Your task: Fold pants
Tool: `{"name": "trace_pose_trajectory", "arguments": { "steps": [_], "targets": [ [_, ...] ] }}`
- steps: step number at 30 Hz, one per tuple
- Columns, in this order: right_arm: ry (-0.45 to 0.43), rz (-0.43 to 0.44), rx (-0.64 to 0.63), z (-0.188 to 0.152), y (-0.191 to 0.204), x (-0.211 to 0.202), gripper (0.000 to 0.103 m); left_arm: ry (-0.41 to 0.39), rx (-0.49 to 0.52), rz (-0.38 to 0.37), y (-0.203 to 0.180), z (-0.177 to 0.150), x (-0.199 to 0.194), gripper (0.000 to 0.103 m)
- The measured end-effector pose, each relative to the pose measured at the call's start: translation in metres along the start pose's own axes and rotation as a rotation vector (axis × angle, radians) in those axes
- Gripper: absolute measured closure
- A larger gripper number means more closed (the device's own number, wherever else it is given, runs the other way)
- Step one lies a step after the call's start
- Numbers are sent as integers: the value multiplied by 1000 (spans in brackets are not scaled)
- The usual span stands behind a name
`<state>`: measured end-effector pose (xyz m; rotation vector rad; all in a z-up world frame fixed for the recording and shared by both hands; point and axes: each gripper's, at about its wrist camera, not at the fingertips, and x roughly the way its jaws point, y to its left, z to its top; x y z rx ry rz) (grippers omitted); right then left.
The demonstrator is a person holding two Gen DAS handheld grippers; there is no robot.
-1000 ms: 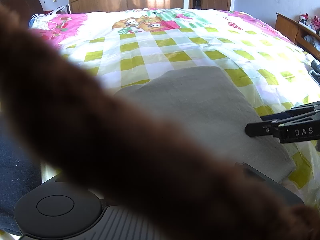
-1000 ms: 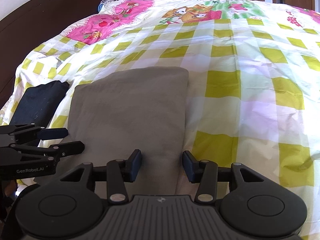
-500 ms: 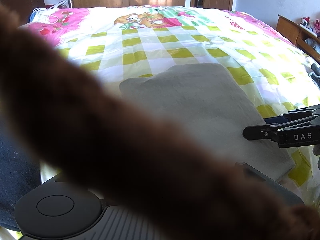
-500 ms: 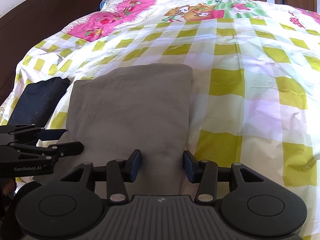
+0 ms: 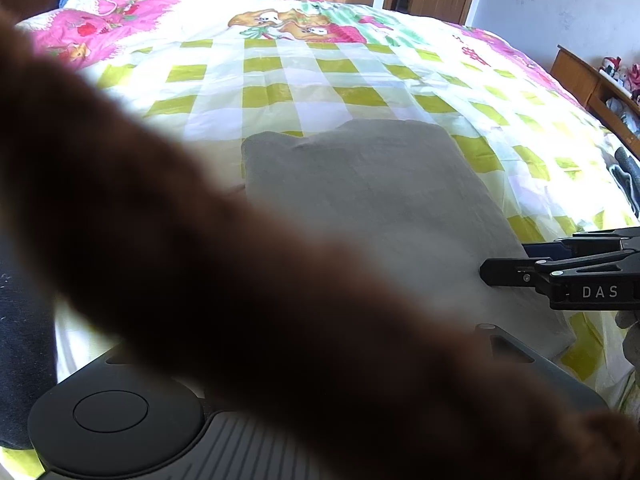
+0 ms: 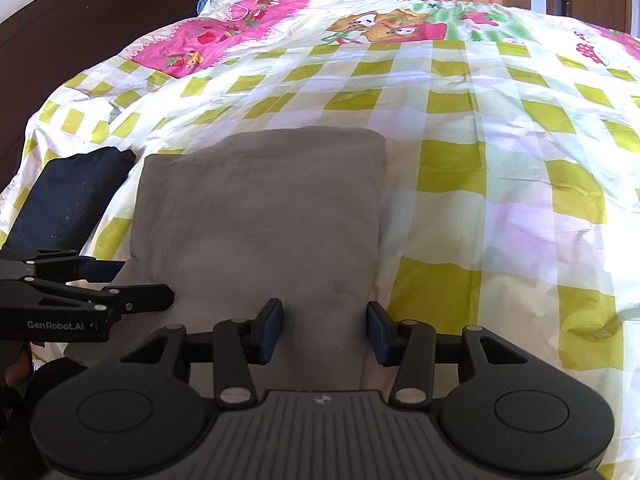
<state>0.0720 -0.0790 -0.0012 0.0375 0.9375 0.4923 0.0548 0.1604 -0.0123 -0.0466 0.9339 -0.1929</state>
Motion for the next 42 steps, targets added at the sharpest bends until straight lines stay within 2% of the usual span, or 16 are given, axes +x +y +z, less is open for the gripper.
{"name": "trace_pose_trajectory", "arguments": {
  "steps": [12,18,24,28,32,34,38,42],
  "targets": [
    [1,-3,-2,0,1,-1,44,2,-3,-36,4,1,2,45],
    [-23,12,13,1,-10,-8,45,-2,9,-27,4,3,0,44],
    [0,106,89,6,-32,-5,45,-14,-15,-33,13,5,-6,45],
    [5,133,100,5,-36,-3,45,-13,-4,-42,13,4,-2,44],
    [32,237,151,4,-39,0,44,-18,-64,-92,22,1,-4,44],
    [41,224,136,4,-35,6,44,-7,-78,-122,22,0,-2,43],
    [37,243,148,4,-38,6,44,-29,-57,-72,20,0,-2,40],
    [43,263,167,5,-38,12,43,-24,-95,-64,32,3,-1,40]
  ]
}}
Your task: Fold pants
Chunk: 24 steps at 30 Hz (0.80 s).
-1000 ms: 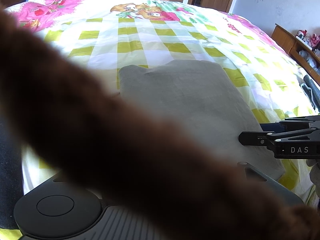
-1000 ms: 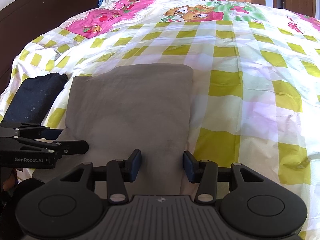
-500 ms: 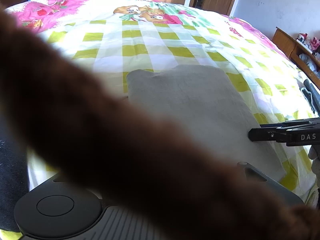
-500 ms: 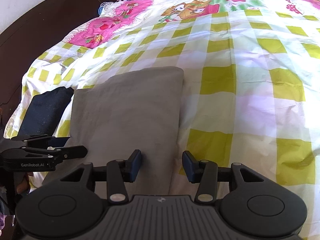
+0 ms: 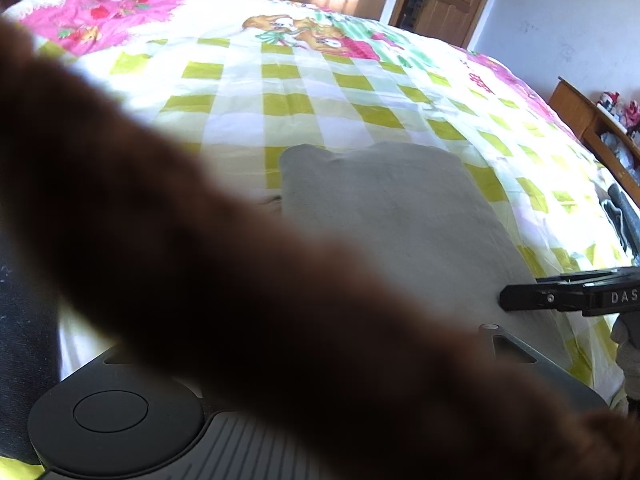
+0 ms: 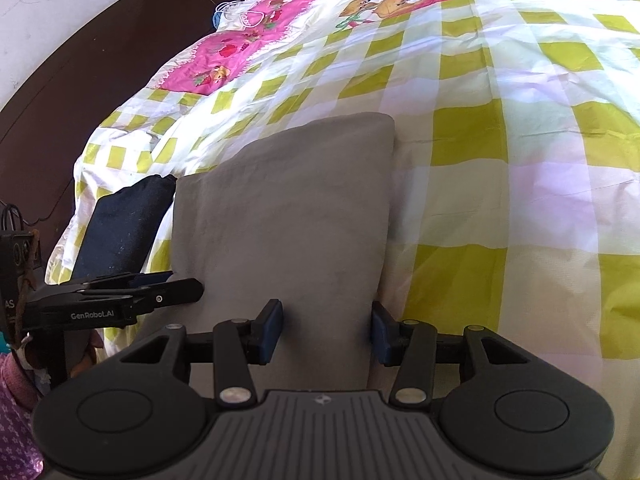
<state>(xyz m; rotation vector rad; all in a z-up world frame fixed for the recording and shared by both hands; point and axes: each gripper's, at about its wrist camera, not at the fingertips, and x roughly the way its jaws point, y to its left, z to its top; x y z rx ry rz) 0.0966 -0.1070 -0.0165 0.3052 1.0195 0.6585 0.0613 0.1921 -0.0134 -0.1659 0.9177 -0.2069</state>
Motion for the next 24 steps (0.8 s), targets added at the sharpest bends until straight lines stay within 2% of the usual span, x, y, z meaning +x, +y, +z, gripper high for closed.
{"name": "trace_pose_trajectory", "arguments": {
  "steps": [7,9,10,11,15,17,21,24],
  "targets": [
    [0,35,-2,2,0,14,42,19,0,-17,-8,-1,10,39],
    [-10,33,33,3,-1,15,51,21,-10,-31,-9,2,12,41],
    [-10,22,33,4,1,14,66,21,-14,-38,-10,3,12,41],
    [-10,20,36,5,2,11,70,17,-8,-33,-13,3,11,42],
    [-59,32,43,8,-1,-16,75,1,16,-41,-25,6,9,49],
    [-84,5,45,12,-8,-30,75,-4,21,-79,-33,12,11,51],
    [-150,-111,54,25,-32,-59,75,-23,73,-156,-67,29,27,52],
    [-174,-196,89,30,-54,-70,75,-48,129,-179,-94,44,45,52]
  ]
}}
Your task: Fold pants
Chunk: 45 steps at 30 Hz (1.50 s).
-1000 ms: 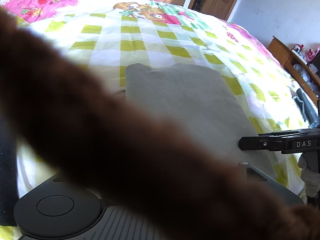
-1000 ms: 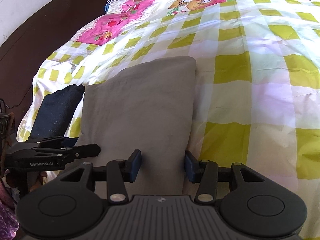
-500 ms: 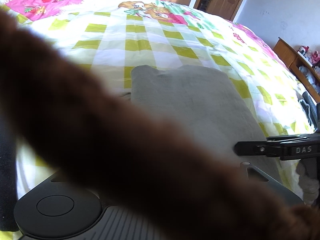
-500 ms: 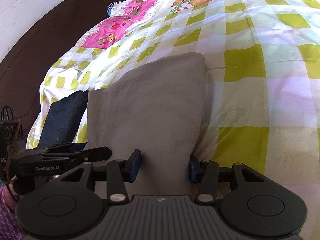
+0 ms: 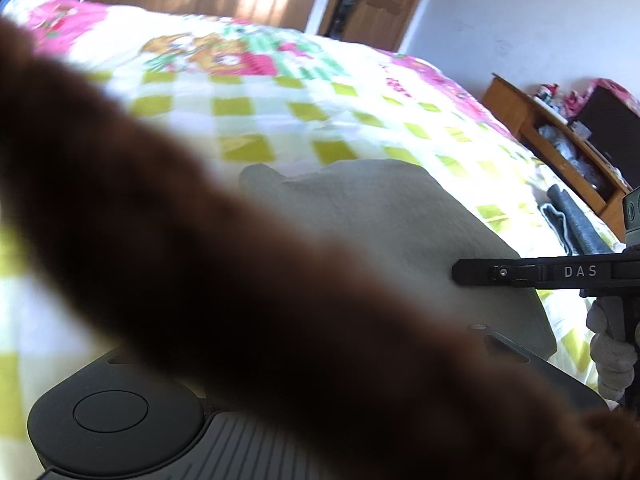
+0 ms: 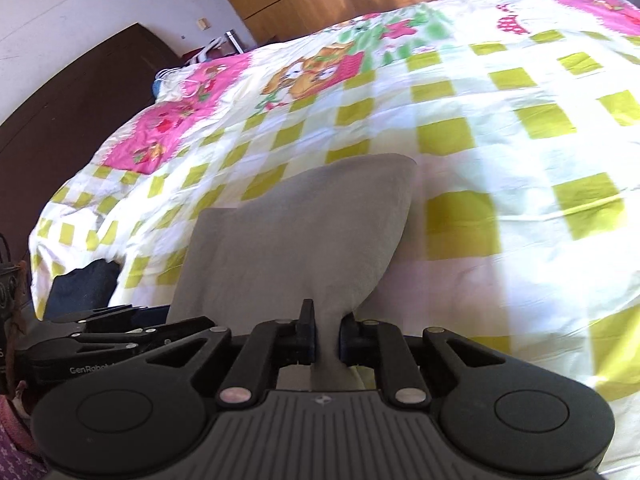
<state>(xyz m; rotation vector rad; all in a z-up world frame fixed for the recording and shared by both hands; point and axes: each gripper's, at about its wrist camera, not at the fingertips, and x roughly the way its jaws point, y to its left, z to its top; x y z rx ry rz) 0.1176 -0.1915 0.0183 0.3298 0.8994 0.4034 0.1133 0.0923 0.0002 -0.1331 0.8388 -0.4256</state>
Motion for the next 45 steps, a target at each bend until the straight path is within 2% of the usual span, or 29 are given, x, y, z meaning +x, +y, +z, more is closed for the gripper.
{"name": "trace_pose_trajectory", "arguments": {
  "steps": [4,9,15,19,23,27,30,32,34,39,42,45],
  "targets": [
    [61,-67,-8,-6,-15,11,65,54,65,48,-15,8,39,49],
    [-11,-63,5,-19,-23,-7,64,41,86,78,-19,3,28,46],
    [-141,-171,-67,-16,-15,-37,64,-8,113,163,-21,6,3,47],
    [-142,-125,-102,0,-4,-32,64,-64,137,175,-32,25,-1,47],
    [-105,-78,-183,6,22,-8,64,-98,124,163,-36,49,15,47],
    [-44,34,-208,-11,46,12,64,-117,98,178,-32,67,38,47],
    [30,123,-261,-35,68,29,64,-100,99,239,-25,72,59,47],
    [44,123,-313,-51,79,36,63,-49,103,288,-17,67,71,45],
    [41,132,-360,-62,86,34,63,-18,85,298,-7,58,75,44],
    [9,183,-328,-66,89,10,63,-56,36,315,-1,48,50,44],
    [59,160,-312,-75,88,15,63,-82,46,318,-7,42,31,45],
    [73,113,-308,-80,88,14,63,-7,101,322,-17,30,32,44]
  ]
}}
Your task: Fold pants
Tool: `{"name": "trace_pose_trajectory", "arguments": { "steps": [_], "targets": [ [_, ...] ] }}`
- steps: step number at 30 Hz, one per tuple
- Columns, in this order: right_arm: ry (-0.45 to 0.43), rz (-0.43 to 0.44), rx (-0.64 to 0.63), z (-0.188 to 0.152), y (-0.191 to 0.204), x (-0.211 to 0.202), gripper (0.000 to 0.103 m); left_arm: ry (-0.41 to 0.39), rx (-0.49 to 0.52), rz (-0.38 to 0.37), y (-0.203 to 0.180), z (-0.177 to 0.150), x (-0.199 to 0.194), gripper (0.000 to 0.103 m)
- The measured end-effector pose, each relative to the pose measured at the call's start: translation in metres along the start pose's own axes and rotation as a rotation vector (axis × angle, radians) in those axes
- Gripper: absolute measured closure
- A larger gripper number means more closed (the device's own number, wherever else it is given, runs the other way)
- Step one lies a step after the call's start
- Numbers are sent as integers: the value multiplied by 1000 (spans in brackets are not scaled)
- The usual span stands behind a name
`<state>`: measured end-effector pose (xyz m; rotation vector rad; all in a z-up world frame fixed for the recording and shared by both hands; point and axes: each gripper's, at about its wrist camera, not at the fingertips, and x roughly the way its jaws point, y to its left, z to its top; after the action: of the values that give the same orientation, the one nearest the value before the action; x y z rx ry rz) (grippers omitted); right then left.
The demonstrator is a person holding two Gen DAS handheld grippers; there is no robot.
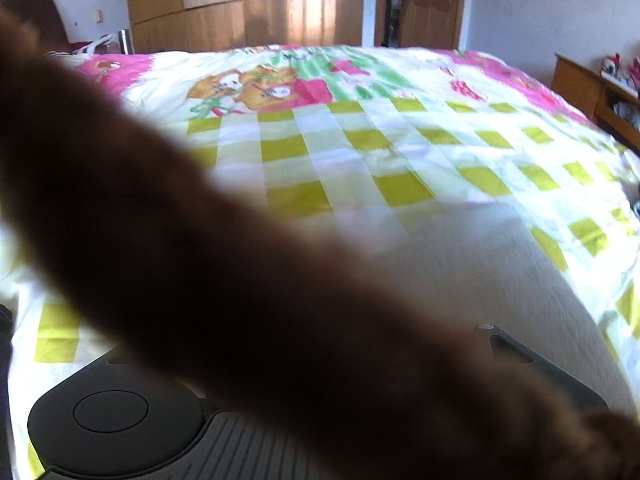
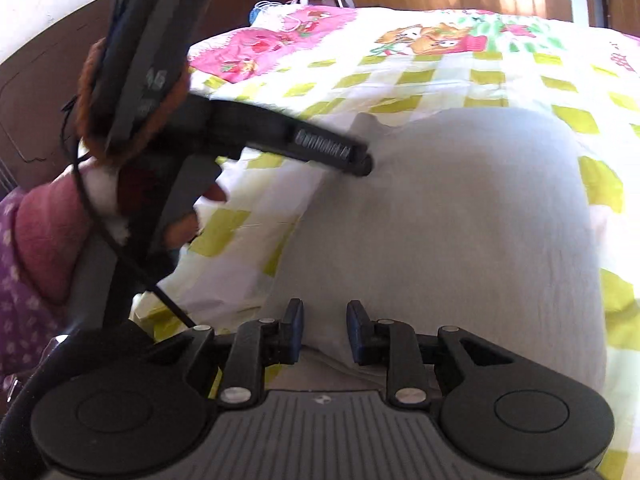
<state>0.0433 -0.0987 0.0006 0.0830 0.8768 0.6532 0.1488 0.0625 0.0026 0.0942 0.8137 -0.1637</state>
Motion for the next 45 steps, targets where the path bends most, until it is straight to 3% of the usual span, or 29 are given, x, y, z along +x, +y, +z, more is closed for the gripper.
{"name": "trace_pose_trajectory", "arguments": {
  "steps": [3,10,14,22,39,45],
  "targets": [
    [-47,-12,37,-2,-1,-24,64,-18,46,36,-5,-14,-14,44],
    [-51,-177,136,-23,-18,-46,63,-21,-30,-6,-4,-48,-54,45],
    [-59,-220,185,-32,-21,-55,63,-5,-63,-55,-10,-67,-70,45],
    [-75,-313,197,-44,-14,-74,63,13,-74,-69,-24,-94,-89,44],
    [-111,-297,217,-52,-17,-76,62,-18,-26,-28,-41,-107,-99,40],
    [-176,-269,212,-50,-6,-94,62,-21,-42,-29,-42,-108,-113,40]
  ]
}}
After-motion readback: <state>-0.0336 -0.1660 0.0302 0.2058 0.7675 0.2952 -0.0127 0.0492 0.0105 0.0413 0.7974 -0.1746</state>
